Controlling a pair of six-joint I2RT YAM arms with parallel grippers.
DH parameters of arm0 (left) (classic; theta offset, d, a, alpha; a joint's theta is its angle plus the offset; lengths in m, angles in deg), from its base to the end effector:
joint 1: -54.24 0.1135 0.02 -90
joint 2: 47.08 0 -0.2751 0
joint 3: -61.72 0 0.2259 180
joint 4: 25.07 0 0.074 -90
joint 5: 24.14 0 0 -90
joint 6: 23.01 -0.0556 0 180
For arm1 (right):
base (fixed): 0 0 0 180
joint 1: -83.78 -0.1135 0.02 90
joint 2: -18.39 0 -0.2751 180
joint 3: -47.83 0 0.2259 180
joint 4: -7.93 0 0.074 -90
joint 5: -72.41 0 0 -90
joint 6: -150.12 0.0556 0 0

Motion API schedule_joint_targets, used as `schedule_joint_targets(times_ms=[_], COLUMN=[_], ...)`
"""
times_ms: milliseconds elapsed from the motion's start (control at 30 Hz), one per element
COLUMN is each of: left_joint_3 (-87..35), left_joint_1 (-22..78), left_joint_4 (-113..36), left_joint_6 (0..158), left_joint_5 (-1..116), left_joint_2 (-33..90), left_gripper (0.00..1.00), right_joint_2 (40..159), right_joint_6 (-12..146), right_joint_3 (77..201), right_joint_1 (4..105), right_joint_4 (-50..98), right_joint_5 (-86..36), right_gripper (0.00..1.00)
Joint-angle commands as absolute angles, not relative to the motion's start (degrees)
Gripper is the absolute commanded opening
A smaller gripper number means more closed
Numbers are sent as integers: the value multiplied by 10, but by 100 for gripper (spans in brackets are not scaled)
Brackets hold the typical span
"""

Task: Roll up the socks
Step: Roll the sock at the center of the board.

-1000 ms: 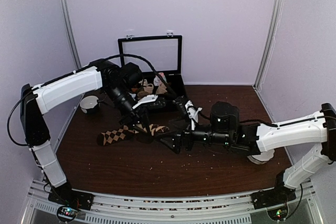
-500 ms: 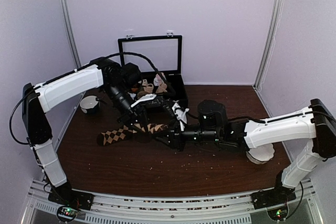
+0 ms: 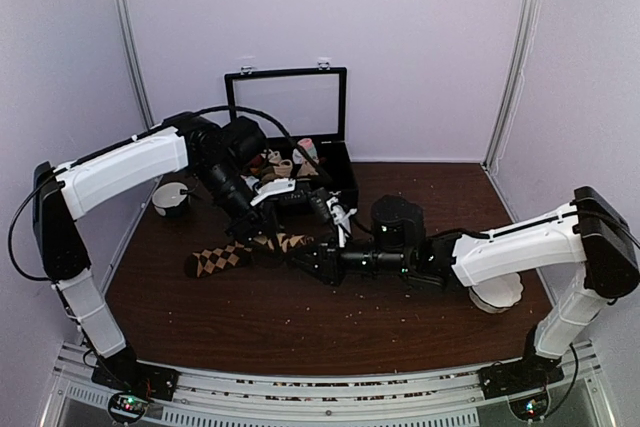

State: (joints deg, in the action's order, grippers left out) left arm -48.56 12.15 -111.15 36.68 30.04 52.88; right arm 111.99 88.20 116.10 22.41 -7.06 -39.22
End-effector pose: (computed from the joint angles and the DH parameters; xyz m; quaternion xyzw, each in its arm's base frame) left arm 0.2150 -0.2381 0.3095 0.5884 0.7394 -0.3156 0.0860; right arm 0.1569 0.3303 0.2689 -0.3312 0.6883 0.5451 0.3456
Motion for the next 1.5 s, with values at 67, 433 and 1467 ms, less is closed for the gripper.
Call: schedule_joint_targets(times_ms=[67, 433, 1467], left_joint_3=[-445, -409, -345], left_joint_1=[52, 39, -20], left_joint_4=[-1028, -1045, -910], left_joint_6=[307, 261, 213], left_joint_5=[390, 396, 619], left_joint_2=[479, 455, 404], left_gripper=[40, 43, 0], right_joint_2=[1171, 1195, 1301], right_joint_6=[1115, 1180, 1434], right_joint_3=[1140, 1122, 1140], right_joint_1=[254, 274, 288], right_joint_4=[-260, -332, -572], right_joint_5=[-399, -430, -493], right_gripper=[9, 9, 18])
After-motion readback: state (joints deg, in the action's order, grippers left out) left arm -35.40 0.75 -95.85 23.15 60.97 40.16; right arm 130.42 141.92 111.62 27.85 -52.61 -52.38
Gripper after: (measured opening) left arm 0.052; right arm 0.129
